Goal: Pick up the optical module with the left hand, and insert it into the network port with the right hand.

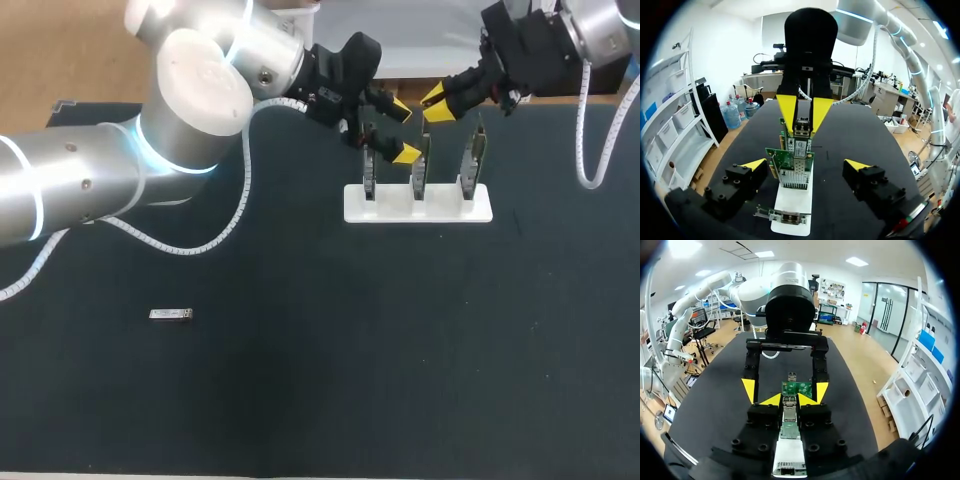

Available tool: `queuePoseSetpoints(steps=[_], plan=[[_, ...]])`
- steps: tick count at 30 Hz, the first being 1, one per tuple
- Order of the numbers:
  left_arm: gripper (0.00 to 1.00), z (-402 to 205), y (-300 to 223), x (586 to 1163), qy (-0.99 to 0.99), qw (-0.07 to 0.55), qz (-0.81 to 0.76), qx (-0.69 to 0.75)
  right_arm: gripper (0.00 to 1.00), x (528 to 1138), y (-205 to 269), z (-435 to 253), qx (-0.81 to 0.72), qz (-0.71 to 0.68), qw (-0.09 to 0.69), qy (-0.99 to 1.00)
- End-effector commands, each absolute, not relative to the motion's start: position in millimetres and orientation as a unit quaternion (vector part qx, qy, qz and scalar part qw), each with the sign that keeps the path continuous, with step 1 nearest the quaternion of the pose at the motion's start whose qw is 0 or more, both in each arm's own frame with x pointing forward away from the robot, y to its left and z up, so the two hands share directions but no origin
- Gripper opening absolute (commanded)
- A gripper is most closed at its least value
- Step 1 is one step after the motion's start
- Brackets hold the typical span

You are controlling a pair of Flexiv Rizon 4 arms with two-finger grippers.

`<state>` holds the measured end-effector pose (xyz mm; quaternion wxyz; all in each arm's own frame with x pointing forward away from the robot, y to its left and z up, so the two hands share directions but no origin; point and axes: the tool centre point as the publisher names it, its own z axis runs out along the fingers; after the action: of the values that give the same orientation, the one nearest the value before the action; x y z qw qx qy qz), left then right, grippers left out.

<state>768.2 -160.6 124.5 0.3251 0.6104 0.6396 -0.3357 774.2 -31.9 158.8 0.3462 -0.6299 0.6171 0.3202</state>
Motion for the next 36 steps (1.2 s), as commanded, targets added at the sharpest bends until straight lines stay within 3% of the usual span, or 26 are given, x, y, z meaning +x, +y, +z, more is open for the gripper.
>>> queuePoseSetpoints(steps=[1, 8, 9, 10, 11, 36], plan=[[1.0, 124.8, -160.9, 768.8, 0.64, 0.324, -0.335, 0.611, 0.0, 773.6, -32.3, 157.5, -0.629, 0.32, 0.346, 0.618], [1.0, 124.8, -160.9, 768.8, 0.64, 0.324, -0.335, 0.611, 0.0, 773.9, -32.5, 157.4, -0.629, 0.321, 0.345, 0.618], [1.0, 124.8, -160.9, 768.8, 0.64, 0.324, -0.335, 0.611, 0.27, 773.9, -32.4, 157.5, -0.629, 0.32, 0.345, 0.618], [1.0, 124.8, -160.9, 768.8, 0.64, 0.324, -0.335, 0.611, 0.81, 773.9, -32.2, 157.5, -0.631, 0.322, 0.345, 0.616], [1.0, 124.8, -160.9, 768.8, 0.64, 0.324, -0.335, 0.611, 1.0, 773.8, -32.2, 157.6, -0.632, 0.321, 0.345, 0.616], [1.0, 124.8, -160.9, 768.8, 0.64, 0.324, -0.335, 0.611, 1.0, 774.8, -38.3, 174.6, -0.618, 0.346, 0.372, 0.601]])
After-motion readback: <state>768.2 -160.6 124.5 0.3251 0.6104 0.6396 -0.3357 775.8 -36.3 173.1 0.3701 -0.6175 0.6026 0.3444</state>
